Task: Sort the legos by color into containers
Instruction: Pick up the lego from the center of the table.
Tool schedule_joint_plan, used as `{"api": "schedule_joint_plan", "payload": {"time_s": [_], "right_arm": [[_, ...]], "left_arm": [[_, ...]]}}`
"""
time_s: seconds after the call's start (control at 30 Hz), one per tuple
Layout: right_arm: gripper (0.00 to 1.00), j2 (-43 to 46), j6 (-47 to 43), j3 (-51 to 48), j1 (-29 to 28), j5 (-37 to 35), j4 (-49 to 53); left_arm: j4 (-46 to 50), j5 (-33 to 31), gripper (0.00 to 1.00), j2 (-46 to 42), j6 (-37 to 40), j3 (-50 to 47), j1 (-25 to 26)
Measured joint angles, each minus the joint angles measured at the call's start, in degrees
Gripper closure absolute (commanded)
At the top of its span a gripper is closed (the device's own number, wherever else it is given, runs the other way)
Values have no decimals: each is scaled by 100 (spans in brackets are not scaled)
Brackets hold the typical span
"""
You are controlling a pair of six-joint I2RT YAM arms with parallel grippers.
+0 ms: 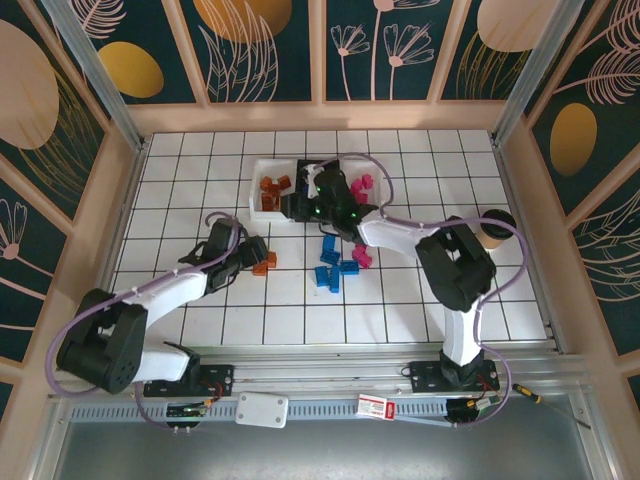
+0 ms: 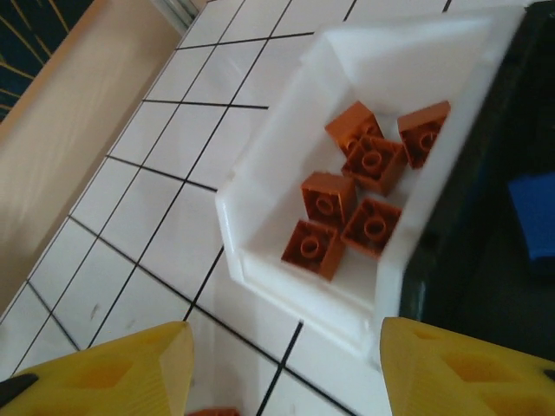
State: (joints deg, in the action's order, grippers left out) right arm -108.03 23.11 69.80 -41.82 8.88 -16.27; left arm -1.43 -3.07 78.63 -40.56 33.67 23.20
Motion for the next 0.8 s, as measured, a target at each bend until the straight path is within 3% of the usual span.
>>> {"api": "schedule_joint_plan", "payload": {"time_s": [0.4,0.8], "right_arm": [[41,1650,50,-2004,-15,-177,-503],[41,2221,278,-2911,-81,-393,-695]], "left_arm": [[-321,-79,43,1163,-22,452,4],[-756,-15,79,1237,-197,380,37]]}}
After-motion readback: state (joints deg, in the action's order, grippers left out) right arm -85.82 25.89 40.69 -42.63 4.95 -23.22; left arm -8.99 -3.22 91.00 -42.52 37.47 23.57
